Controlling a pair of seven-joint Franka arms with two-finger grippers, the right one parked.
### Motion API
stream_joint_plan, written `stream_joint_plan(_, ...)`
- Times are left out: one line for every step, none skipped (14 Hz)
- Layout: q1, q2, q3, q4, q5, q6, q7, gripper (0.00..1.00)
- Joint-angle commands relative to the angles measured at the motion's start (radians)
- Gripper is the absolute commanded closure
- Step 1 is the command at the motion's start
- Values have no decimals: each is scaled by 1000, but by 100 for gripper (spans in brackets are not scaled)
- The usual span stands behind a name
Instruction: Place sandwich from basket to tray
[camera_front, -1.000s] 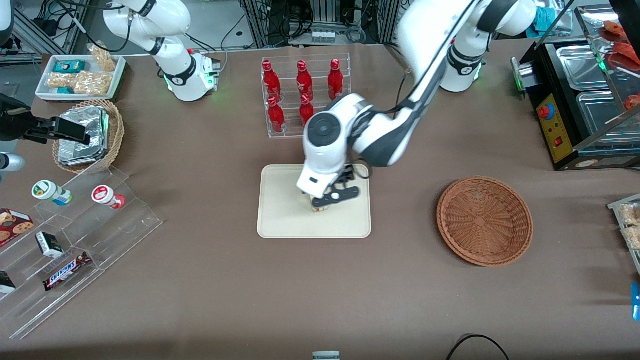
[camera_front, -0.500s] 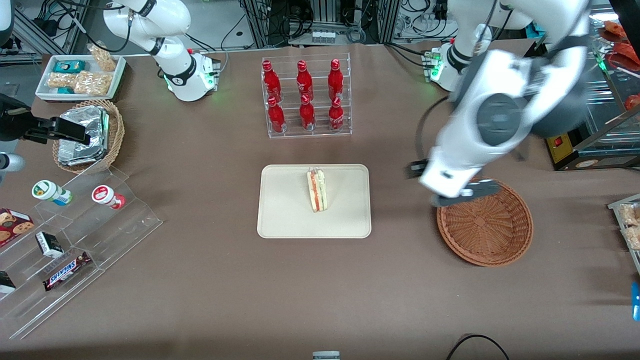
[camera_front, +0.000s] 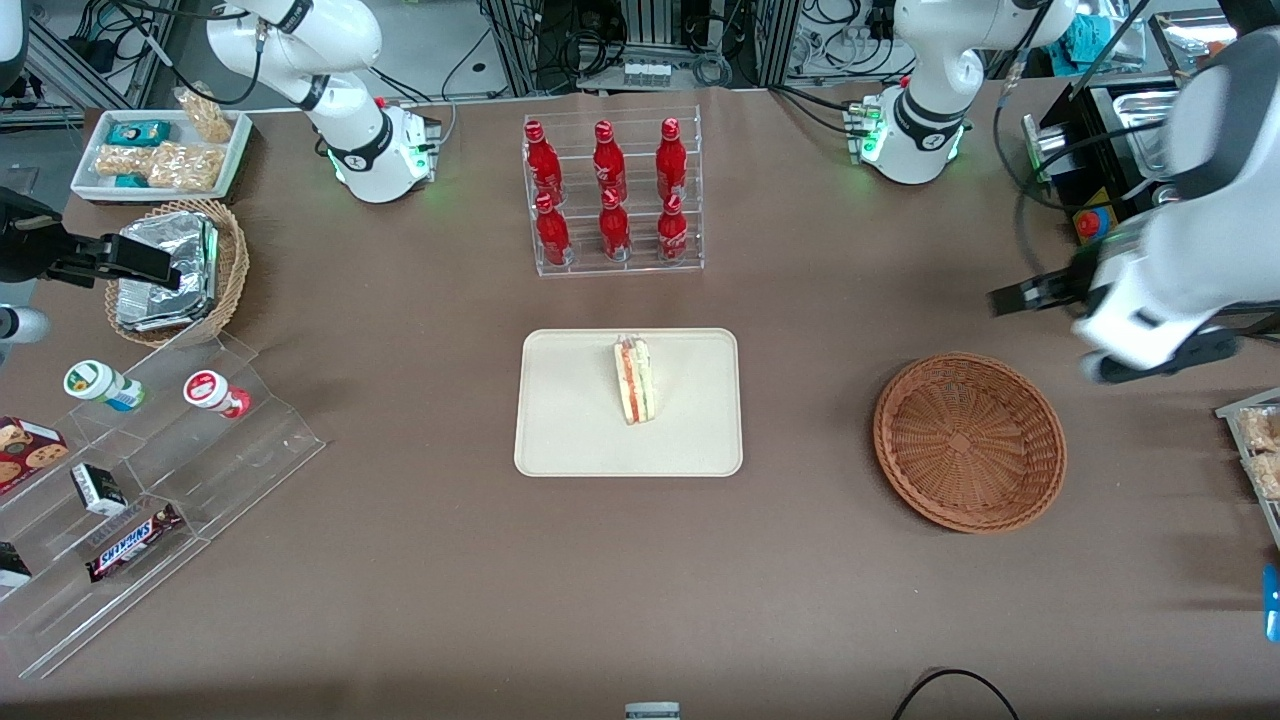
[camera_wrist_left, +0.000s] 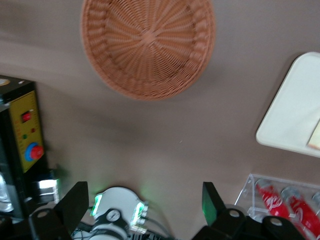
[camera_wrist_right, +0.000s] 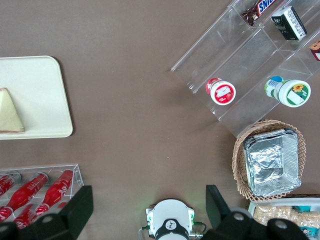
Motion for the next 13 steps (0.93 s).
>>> stream_joint_plan(51,-53,-11,-21,-2,-32,83,0)
stream_joint_plan(51,-50,-12,1,-2,-37,85,0)
stream_joint_plan(49,-52,-14,25,-11,-54,80,0)
stream_joint_plan(42,-44,-20,50,-17,-75,74,0)
stream_joint_plan(37,-42,-23,59,-17,-75,72,0)
stream_joint_plan(36,-45,-27,59,-17,-72,72,0)
stream_joint_plan(36,-42,-27,61,-17,-66,72,0)
stream_joint_plan(34,-41,-27,59,-16,-63,72,0)
stream_joint_plan(34,-44,-27,58,-11,-55,72,0)
stream_joint_plan(36,-45,-27,56,-19,-57,71,0)
stream_joint_plan(37,-50,-26,50,-25,-72,62,0)
stream_joint_plan(37,-62,-24,36,-19,-101,43,0)
stream_joint_plan(39,-87,-23,18,-13,-106,42,0)
